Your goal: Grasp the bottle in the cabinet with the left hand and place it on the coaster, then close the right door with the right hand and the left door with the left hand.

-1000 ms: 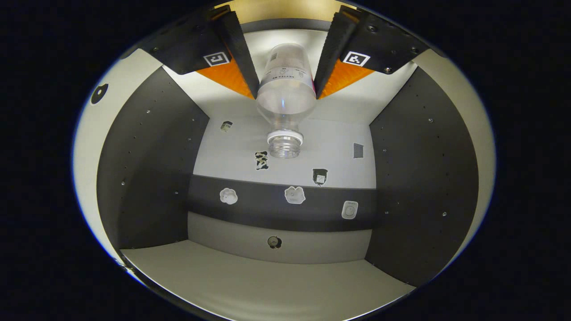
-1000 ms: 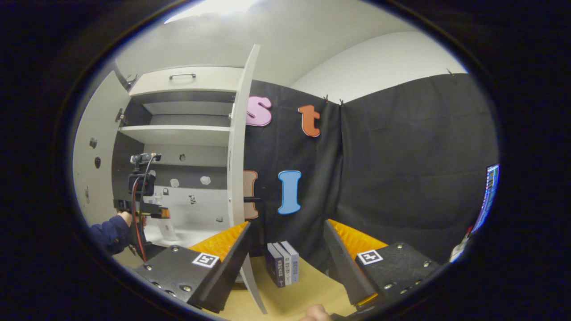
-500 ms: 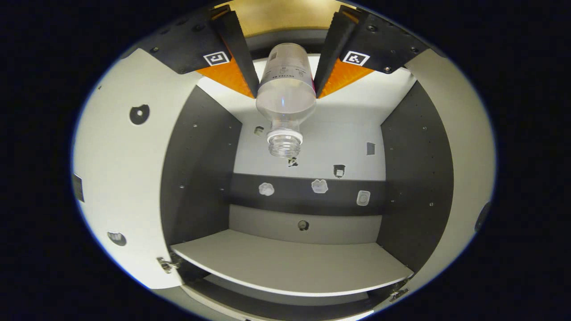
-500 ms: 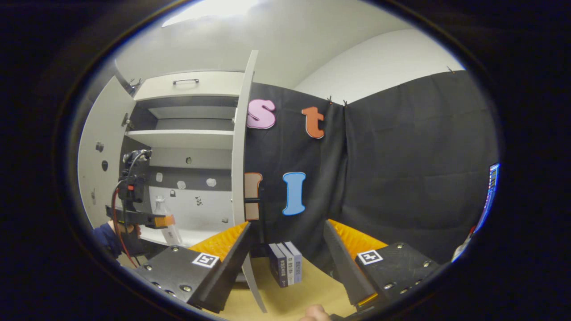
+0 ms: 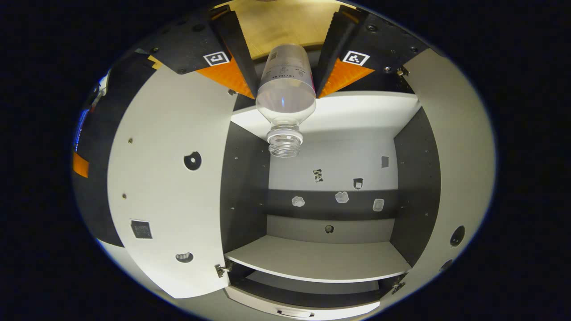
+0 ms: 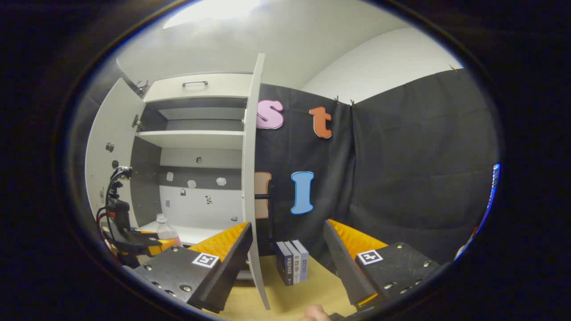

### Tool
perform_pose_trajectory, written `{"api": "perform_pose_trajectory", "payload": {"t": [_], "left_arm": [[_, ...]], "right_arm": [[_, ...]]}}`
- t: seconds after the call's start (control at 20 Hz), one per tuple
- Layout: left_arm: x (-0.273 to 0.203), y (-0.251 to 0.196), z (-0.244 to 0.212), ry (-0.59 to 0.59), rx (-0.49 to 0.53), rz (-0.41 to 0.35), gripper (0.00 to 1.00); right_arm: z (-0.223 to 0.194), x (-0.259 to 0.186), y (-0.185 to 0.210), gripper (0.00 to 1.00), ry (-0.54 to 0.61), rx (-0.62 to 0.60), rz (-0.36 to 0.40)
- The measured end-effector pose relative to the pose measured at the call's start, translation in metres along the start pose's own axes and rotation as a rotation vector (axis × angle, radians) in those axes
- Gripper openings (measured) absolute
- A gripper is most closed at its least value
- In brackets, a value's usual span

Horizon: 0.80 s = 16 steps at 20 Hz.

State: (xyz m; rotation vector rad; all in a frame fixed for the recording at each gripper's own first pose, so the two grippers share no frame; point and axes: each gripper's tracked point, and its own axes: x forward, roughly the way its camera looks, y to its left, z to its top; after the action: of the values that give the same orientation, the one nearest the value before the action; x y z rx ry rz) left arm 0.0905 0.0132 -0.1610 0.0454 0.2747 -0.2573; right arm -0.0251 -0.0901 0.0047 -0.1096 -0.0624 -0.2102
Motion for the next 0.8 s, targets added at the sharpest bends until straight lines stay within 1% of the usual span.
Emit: {"api": "perform_pose_trajectory", "payload": {"t": [0.2, 0.25, 0.3, 0.45, 0.7, 0.8], "left_arm": [[-0.024, -0.009, -0.035, 0.026, -0.022, -0.036, 0.77], [-0.029, -0.009, -0.045, 0.034, -0.025, -0.041, 0.77], [-0.033, -0.009, -0.056, 0.048, -0.025, -0.040, 0.77], [-0.046, -0.013, -0.092, 0.093, -0.020, -0.051, 0.77], [-0.069, -0.015, -0.153, 0.199, -0.083, -0.021, 0.78], [-0.076, -0.022, -0.166, 0.202, -0.091, -0.044, 0.78]], "right_arm": [[0.005, 0.003, 0.008, 0.93, -0.013, 0.007, 0.034], [0.005, 0.004, 0.009, 0.97, -0.013, 0.010, 0.040], [0.004, 0.005, 0.009, 0.93, -0.012, 0.011, 0.044], [0.002, 0.009, 0.010, 0.93, -0.012, 0.000, 0.044], [-0.001, 0.014, 0.013, 0.93, -0.010, -0.017, 0.059], [0.000, 0.016, 0.013, 0.93, -0.014, -0.023, 0.060]]}}
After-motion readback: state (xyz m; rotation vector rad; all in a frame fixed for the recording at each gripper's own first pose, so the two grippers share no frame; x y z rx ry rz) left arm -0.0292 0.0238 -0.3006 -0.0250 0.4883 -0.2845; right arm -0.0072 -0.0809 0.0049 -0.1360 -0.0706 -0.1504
